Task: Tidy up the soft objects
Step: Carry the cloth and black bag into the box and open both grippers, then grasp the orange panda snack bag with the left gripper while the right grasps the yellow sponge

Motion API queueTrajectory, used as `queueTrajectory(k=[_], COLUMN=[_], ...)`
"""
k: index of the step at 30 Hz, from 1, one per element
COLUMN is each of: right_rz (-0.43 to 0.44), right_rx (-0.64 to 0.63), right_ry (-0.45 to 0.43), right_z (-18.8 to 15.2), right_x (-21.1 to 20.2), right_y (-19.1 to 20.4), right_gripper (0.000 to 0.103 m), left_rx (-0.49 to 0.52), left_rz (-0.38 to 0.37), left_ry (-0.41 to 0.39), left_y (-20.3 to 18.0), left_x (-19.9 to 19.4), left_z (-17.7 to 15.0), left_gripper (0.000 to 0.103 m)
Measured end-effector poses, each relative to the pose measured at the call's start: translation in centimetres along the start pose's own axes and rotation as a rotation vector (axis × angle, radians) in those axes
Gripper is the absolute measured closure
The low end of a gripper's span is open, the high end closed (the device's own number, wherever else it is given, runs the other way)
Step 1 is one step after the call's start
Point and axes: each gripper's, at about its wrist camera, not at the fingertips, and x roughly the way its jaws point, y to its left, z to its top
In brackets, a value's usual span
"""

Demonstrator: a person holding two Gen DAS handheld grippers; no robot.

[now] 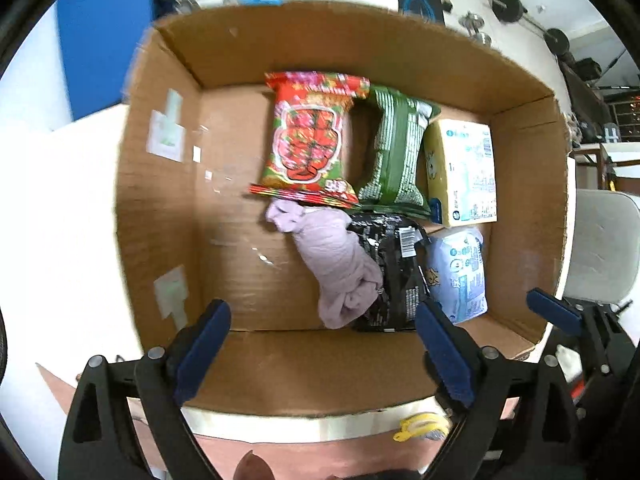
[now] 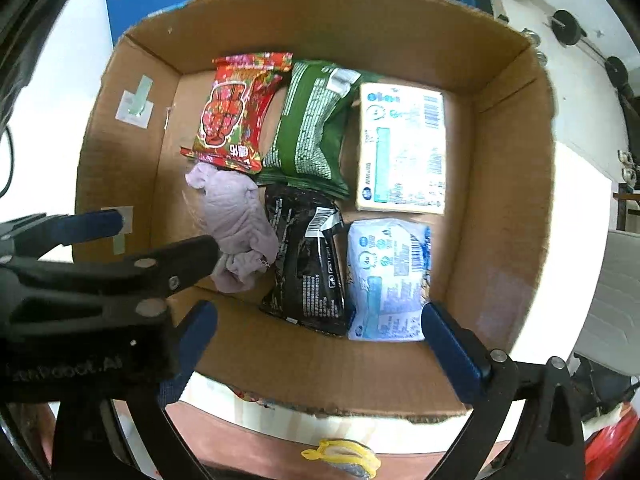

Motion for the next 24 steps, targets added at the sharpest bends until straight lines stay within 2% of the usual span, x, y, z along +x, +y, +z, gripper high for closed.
queueTrajectory(k=[9, 24], right_rz=[0.001, -0.035], right_rx=[0.058, 0.046], right_ry=[-0.061, -0.283], right_z=[-3.9, -10.2], right_x=[-2.5, -9.0], right_y=[-0.6, -0.6], right_gripper=[0.0, 0.0], left_rx=[-0.009, -0.043], left_rz=[0.066, 0.132], left_ry=[-0.129, -0.385], left_y=[-0.5, -0.9], left_x=[-3.3, -9.9], left_z=[-3.5, -9.4], left_gripper=[0.008, 0.008])
